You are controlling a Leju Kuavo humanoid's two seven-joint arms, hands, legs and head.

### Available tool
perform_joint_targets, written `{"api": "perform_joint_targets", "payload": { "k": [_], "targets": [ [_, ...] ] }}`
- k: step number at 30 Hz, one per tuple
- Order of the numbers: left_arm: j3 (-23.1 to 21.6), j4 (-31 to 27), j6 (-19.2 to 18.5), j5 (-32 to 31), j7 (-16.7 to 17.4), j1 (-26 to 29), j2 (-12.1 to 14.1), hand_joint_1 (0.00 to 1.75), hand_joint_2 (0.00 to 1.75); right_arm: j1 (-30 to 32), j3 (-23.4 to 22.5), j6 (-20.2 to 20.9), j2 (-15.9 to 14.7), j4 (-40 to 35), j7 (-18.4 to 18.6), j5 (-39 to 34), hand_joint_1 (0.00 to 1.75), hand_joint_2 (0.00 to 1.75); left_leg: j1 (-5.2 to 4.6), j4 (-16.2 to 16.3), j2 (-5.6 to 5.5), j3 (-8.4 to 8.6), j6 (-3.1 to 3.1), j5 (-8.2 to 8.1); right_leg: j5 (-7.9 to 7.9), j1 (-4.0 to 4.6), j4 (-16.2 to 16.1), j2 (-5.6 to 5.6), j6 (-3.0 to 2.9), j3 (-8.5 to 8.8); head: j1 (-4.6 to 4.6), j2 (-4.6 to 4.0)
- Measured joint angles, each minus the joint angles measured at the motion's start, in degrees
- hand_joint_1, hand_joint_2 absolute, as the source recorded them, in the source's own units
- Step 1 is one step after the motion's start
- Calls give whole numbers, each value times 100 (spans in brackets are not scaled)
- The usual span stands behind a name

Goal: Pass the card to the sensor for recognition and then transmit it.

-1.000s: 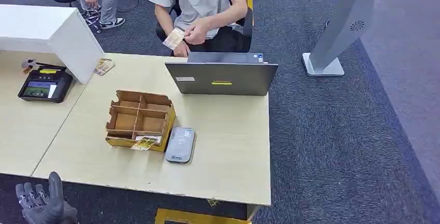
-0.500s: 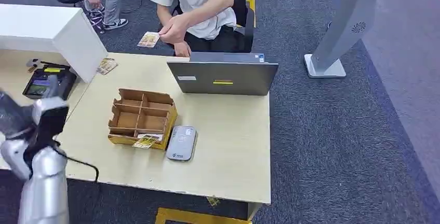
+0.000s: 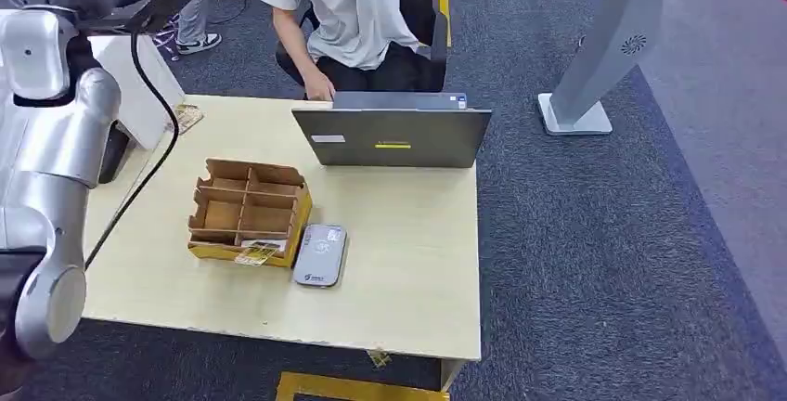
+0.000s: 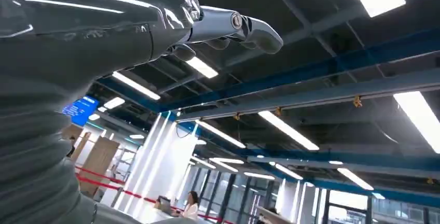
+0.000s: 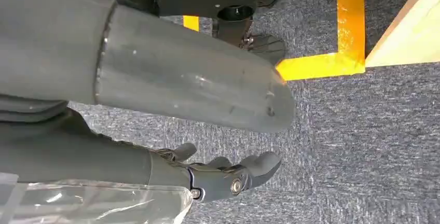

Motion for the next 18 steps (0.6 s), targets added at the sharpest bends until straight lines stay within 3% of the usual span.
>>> {"api": "perform_joint_targets", "payload": {
  "k": [18],
  "targets": [
    [-192,734,39,125,-79,-202,114,0,175,-82,94,4,31,2,90,118,0,0,2,-1,-2,-6,-2,2,-1,2,2,-2,-2,-3,0,0]
  ]
}}
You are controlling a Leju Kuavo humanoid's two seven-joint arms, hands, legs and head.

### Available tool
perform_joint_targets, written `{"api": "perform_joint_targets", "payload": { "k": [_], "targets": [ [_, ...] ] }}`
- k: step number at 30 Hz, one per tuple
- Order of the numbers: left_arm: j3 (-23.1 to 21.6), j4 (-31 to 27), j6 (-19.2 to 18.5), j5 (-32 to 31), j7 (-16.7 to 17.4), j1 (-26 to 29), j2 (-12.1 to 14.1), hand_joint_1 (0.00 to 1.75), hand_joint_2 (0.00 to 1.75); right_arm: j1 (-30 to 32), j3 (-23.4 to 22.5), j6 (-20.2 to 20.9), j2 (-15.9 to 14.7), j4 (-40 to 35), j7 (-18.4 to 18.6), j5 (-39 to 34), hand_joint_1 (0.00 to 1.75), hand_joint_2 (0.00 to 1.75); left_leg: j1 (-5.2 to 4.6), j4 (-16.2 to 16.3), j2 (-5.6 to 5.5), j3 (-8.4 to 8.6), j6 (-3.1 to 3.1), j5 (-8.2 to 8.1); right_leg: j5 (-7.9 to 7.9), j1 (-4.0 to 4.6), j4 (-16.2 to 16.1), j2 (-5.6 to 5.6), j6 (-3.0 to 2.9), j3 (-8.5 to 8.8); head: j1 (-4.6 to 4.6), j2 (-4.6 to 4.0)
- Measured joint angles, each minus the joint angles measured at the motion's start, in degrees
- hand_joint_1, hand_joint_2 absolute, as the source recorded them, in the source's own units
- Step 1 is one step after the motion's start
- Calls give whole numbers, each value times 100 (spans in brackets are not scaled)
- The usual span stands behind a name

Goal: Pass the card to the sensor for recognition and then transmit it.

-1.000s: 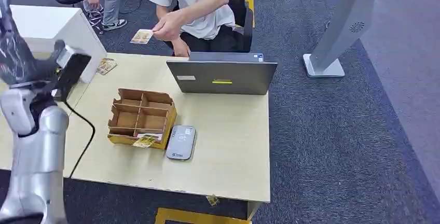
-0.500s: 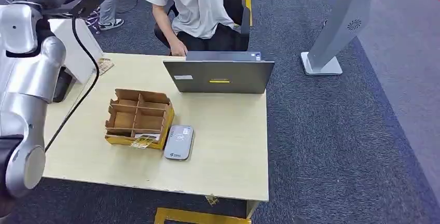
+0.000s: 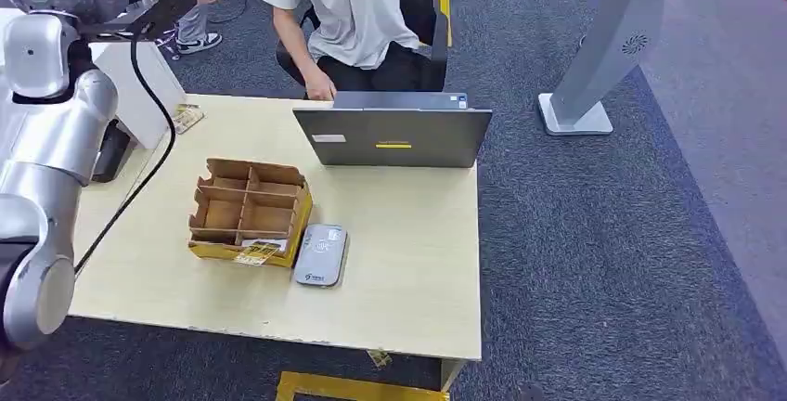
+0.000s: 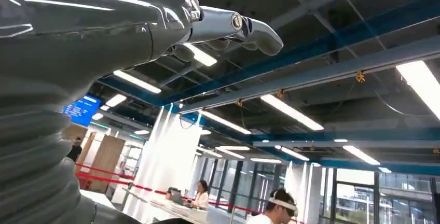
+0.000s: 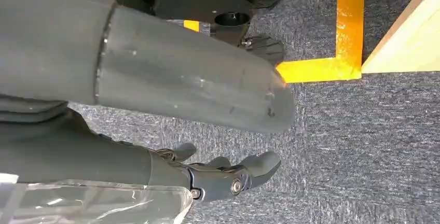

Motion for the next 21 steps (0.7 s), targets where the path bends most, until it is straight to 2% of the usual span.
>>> {"api": "perform_joint_targets", "payload": {
  "k": [1,2,3,21],
  "targets": [
    [-7,20,18,2,2,0,-2,0,175,-2,2,0,0,0,11,2,0,0,0,0,0,0,0,0,0,0,0,0,0,0,4,0],
    [-18,37,35,4,0,0,-2,117,175,-3,4,0,0,0,20,9,0,0,0,0,0,0,0,0,0,0,0,0,0,0,2,0],
    [-28,55,46,9,0,0,-4,175,175,-4,4,-2,2,0,20,13,0,0,0,0,0,0,0,0,0,0,0,0,0,-1,2,-2],
    [-151,219,57,168,-168,1,-18,175,175,-5,4,-9,7,0,33,52,0,0,0,0,0,-2,0,0,0,0,0,0,0,-3,2,0]
  ]
}}
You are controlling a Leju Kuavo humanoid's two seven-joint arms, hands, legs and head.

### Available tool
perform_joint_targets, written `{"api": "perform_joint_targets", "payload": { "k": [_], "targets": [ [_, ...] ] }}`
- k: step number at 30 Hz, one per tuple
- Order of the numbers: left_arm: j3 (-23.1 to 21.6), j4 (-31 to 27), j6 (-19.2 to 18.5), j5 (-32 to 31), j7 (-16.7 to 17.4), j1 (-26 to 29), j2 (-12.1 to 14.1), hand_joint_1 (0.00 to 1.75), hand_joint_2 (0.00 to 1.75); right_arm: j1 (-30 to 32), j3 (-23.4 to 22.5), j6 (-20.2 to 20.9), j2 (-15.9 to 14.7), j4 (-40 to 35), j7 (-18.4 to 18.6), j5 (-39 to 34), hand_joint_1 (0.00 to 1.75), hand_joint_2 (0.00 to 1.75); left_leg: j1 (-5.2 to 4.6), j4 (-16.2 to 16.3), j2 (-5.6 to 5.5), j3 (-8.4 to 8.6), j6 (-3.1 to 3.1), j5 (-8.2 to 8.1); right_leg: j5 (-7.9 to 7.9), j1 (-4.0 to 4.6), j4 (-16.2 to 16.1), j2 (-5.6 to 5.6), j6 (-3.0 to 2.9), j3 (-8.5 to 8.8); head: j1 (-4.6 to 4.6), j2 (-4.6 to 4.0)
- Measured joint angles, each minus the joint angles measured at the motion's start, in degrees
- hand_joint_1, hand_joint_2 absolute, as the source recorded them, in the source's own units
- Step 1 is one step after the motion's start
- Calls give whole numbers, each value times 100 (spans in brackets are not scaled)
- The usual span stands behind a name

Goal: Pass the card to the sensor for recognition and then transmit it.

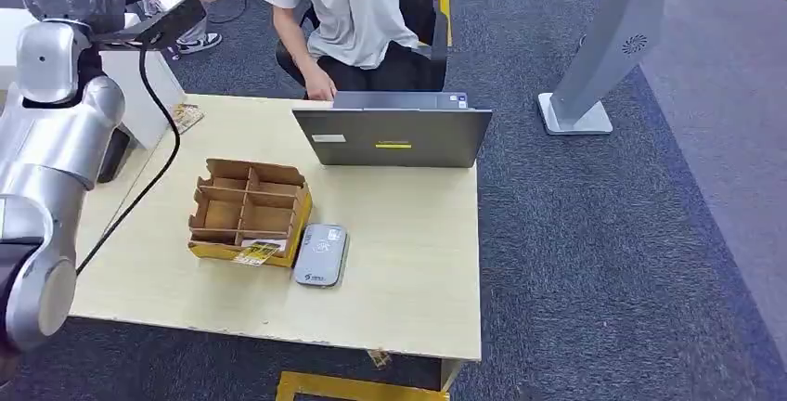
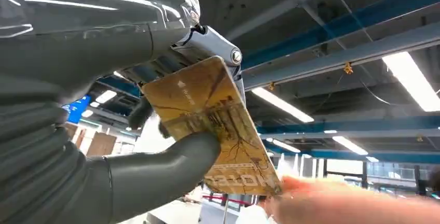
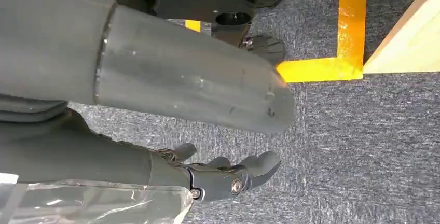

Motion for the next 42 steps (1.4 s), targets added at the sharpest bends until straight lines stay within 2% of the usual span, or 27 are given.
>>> {"api": "perform_joint_targets", "payload": {
  "k": [15,19,21,25,28,31,38,42],
  "targets": [
    [-11,2,59,94,2,27,-46,175,175,1,2,-2,7,2,4,61,0,0,0,0,0,0,0,0,0,0,0,-1,0,0,0,0],
    [-20,-94,146,488,-173,223,-92,175,175,6,2,-28,13,2,0,66,0,0,-1,0,0,0,0,0,0,-1,0,0,0,0,0,0],
    [-20,-418,197,803,-304,537,-131,175,175,11,2,-44,24,2,-24,59,0,0,-2,0,0,1,0,0,0,-2,0,0,0,1,0,-2],
    [-31,-1194,192,1025,-269,1275,-184,175,175,35,-4,-61,37,2,-57,61,0,0,-1,0,0,-3,0,0,0,-1,-1,0,0,-3,0,0],
    [-39,-1529,160,1090,-242,1514,-186,175,175,45,-11,-66,37,2,-57,68,0,0,-1,0,1,-4,0,0,0,-1,-1,0,0,-5,0,0],
    [-48,-1922,96,1336,-407,1836,-201,175,175,54,-26,-87,39,2,-83,68,0,0,-3,0,1,-3,0,-1,0,-3,-1,1,0,-5,-2,0],
    [-474,-3562,0,1390,-448,3521,-369,175,175,101,-120,-105,39,2,-247,18,0,0,-5,0,3,-5,0,-9,-5,-5,-6,5,5,-7,-2,0],
    [-781,-4223,-188,1316,-450,4199,-431,175,175,141,-190,-120,39,2,-286,-4,0,0,-5,0,2,-8,7,-14,-11,-6,-9,3,11,-7,0,-2]
  ]
}}
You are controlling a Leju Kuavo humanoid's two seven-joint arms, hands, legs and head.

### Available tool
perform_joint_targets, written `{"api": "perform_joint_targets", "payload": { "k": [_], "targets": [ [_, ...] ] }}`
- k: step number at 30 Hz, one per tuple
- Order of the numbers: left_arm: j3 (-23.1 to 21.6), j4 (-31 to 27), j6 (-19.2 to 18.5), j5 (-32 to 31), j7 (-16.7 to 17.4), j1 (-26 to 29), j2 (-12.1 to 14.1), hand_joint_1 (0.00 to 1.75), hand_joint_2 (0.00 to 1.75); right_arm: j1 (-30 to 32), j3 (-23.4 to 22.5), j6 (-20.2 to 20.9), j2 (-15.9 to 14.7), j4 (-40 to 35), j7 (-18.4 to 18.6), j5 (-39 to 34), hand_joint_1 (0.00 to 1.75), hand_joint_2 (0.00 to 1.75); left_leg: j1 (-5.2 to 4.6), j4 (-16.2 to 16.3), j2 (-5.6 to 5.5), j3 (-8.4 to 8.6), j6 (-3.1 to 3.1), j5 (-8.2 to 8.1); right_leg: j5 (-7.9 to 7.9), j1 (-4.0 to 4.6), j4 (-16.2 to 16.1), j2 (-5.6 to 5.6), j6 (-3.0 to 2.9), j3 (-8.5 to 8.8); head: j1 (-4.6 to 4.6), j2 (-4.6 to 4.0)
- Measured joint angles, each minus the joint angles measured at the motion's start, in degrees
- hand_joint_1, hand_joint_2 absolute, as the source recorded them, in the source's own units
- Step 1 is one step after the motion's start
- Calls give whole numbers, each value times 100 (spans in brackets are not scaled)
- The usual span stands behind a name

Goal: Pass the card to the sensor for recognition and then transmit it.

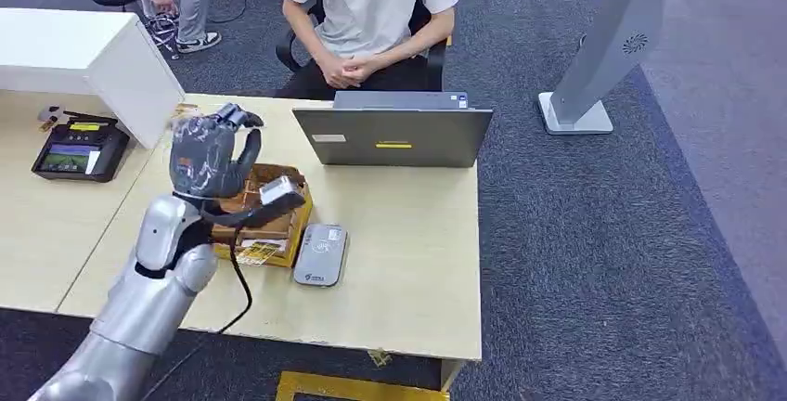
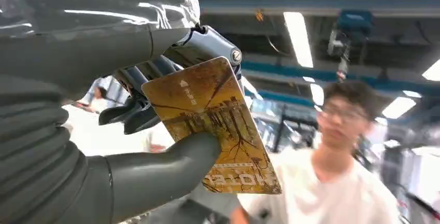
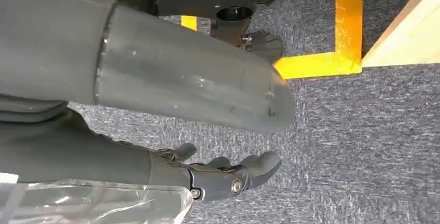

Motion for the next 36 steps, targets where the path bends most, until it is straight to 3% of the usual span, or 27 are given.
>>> {"api": "perform_joint_targets", "payload": {
  "k": [7,17,21,28,36],
  "targets": [
    [-505,-524,-490,-83,-72,495,-52,175,175,50,-98,0,0,4,-79,-48,0,0,0,0,-1,0,0,0,0,0,1,-3,0,1,0,2],
    [-839,-561,-760,-120,-72,627,-142,175,175,79,-197,0,0,7,-122,-57,0,0,1,0,-2,0,0,1,1,0,1,-4,0,1,-2,2],
    [-942,-557,-1121,-149,-44,628,-140,175,175,91,-230,2,0,7,-138,-63,0,0,1,0,-2,0,0,0,0,0,1,-4,0,0,-2,2],
    [-1226,-262,-1663,-264,181,609,-247,175,175,130,-306,11,-2,7,-155,-96,0,0,0,0,-2,0,0,0,0,0,1,-4,0,1,0,2],
    [-1416,300,-1846,-468,596,497,-433,175,175,184,-413,9,-2,7,-173,-116,0,0,0,0,-2,0,0,0,0,0,1,-4,0,0,0,2]
  ]
}}
